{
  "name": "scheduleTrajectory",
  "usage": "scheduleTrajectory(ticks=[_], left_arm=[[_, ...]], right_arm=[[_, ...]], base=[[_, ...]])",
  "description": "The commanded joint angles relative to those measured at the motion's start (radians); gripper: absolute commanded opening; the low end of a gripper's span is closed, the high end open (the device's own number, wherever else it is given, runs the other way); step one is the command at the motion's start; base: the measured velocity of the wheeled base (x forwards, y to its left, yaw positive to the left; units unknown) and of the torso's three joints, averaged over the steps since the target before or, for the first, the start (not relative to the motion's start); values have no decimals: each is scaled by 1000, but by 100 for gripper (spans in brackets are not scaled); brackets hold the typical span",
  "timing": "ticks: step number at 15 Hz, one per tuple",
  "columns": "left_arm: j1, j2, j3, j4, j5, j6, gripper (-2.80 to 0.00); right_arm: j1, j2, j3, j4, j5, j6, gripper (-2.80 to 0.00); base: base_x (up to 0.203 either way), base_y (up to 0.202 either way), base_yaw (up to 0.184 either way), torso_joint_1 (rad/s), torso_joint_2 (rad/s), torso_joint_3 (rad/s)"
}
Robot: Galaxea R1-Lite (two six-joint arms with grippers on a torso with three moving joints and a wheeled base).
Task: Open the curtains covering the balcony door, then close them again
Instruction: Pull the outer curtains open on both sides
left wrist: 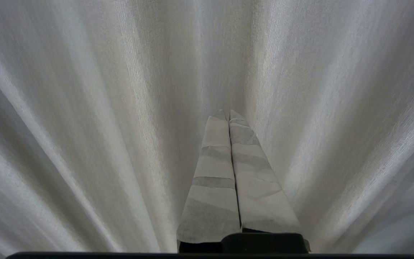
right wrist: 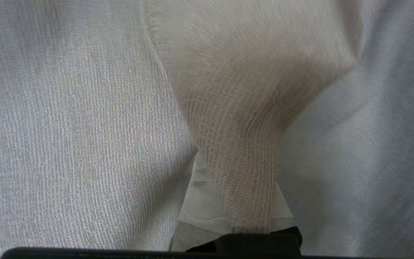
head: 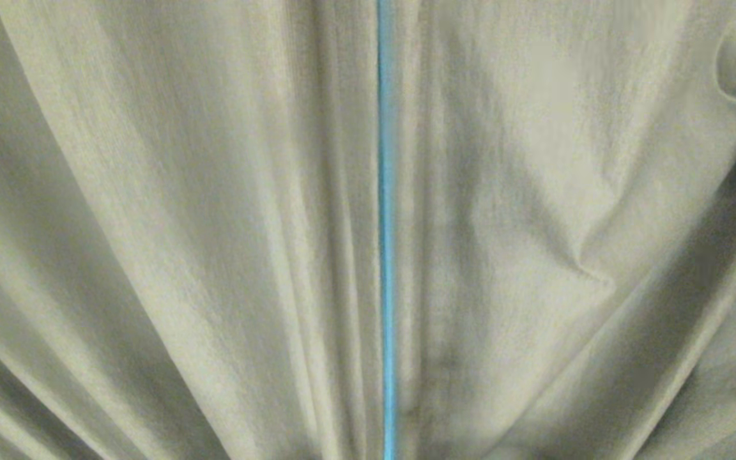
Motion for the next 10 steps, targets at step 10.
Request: scheduleTrajectory(ticks=[10], left_arm=[[1, 0, 0, 0, 0, 1, -280]], right_arm=[[-274, 17, -51, 14, 3, 10, -280]], base=[[0, 0, 0, 0, 0, 0]])
